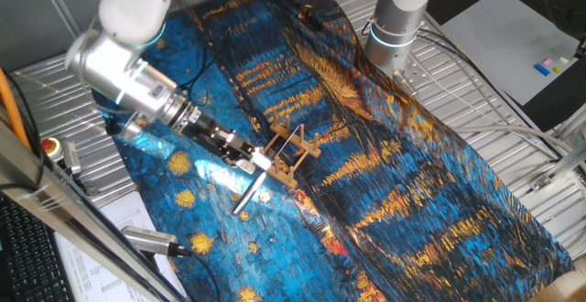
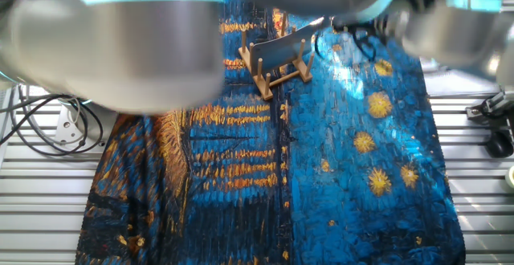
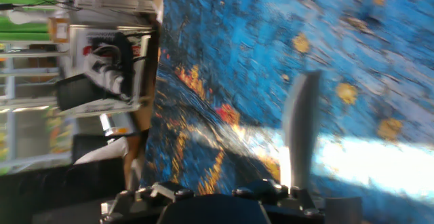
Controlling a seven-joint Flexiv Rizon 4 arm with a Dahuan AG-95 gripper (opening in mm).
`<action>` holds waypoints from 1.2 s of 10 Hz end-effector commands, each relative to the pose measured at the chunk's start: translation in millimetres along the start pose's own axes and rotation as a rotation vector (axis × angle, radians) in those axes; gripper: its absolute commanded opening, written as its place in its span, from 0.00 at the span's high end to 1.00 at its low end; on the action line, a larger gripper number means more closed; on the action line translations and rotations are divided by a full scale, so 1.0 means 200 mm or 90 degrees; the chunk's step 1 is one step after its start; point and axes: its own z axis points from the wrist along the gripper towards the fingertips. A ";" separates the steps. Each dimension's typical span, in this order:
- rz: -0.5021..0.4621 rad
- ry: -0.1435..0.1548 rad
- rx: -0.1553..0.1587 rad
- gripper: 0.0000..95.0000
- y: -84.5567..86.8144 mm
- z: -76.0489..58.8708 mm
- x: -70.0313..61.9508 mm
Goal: Put the knife on the knife rack
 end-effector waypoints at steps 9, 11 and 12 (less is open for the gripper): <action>0.114 -0.083 0.413 1.00 0.21 -0.12 0.06; 0.115 -0.097 0.440 1.00 0.17 -0.14 0.07; 0.110 -0.104 0.473 1.00 0.12 -0.15 0.09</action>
